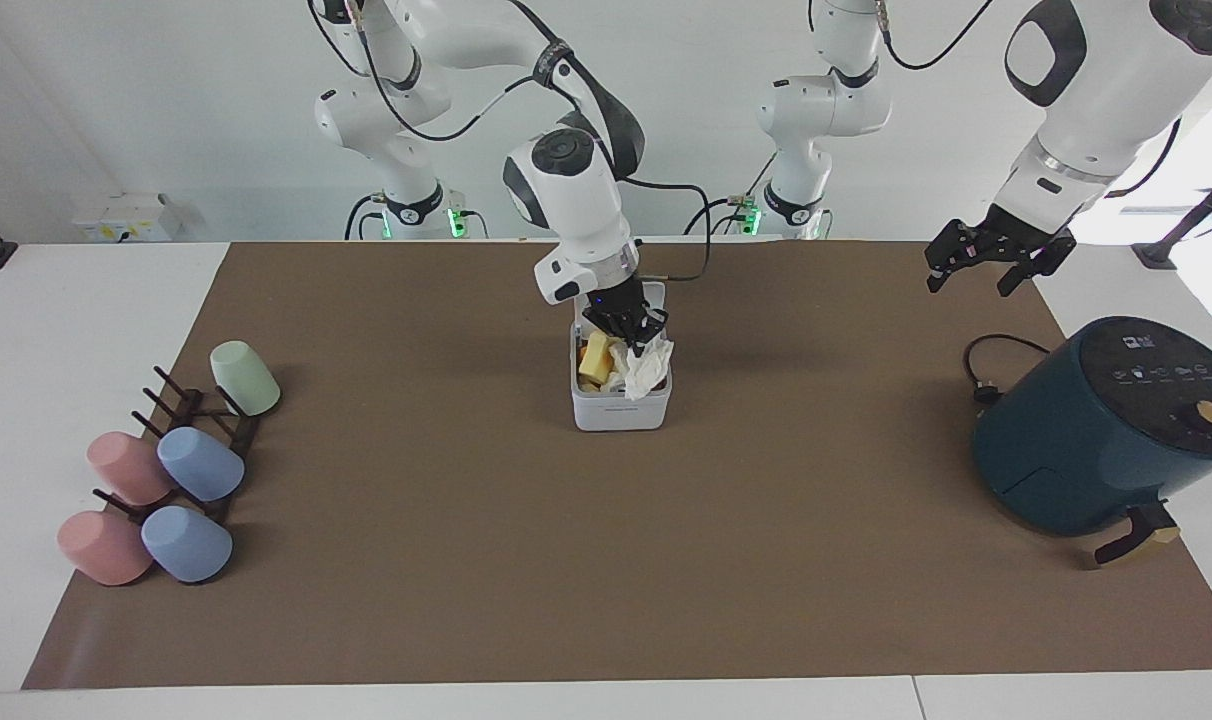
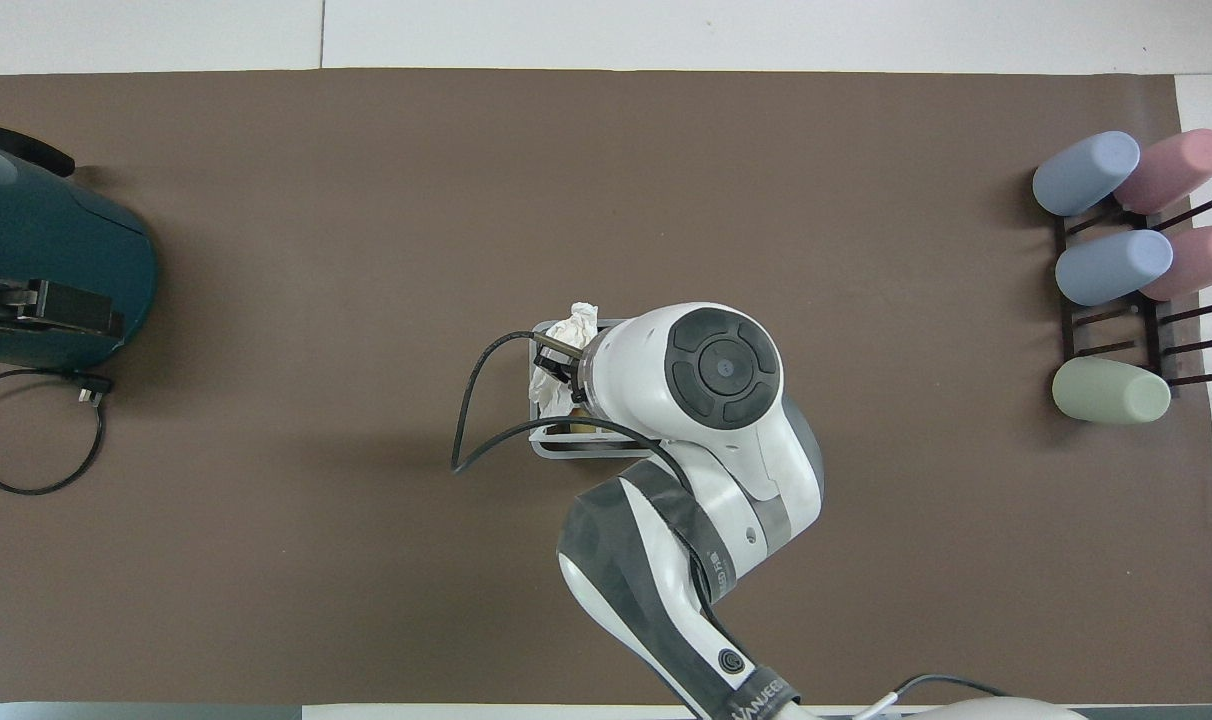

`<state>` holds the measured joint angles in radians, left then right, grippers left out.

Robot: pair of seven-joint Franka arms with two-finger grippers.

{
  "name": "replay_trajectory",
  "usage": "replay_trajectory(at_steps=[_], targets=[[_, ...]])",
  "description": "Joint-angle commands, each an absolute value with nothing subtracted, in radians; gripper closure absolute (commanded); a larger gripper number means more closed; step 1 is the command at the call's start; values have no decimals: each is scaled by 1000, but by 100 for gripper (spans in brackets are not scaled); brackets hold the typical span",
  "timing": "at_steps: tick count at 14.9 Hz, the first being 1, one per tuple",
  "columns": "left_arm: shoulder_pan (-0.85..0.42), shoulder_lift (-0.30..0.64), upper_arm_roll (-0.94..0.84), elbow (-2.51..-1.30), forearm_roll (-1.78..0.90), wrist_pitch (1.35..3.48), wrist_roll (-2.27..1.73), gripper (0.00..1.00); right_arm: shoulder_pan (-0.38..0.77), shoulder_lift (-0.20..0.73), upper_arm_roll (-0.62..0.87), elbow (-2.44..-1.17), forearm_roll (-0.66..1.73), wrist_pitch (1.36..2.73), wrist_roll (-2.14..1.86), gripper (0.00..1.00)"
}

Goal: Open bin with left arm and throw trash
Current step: 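Carry the tissue over the bin and release it with the right gripper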

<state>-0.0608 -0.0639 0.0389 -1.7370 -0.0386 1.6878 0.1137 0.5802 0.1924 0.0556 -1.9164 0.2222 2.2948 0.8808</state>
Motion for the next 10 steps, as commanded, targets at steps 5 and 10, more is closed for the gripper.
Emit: replay_trajectory(at_steps=[5,10], targets=[[-55,-100,31,-1792,-12,1732,110,0,568,173,60,-1904,229,2249,838,41],[-55,-100,31,-1795,-12,1732,110,0,551,201,57,-1793,198,2148,836,39]])
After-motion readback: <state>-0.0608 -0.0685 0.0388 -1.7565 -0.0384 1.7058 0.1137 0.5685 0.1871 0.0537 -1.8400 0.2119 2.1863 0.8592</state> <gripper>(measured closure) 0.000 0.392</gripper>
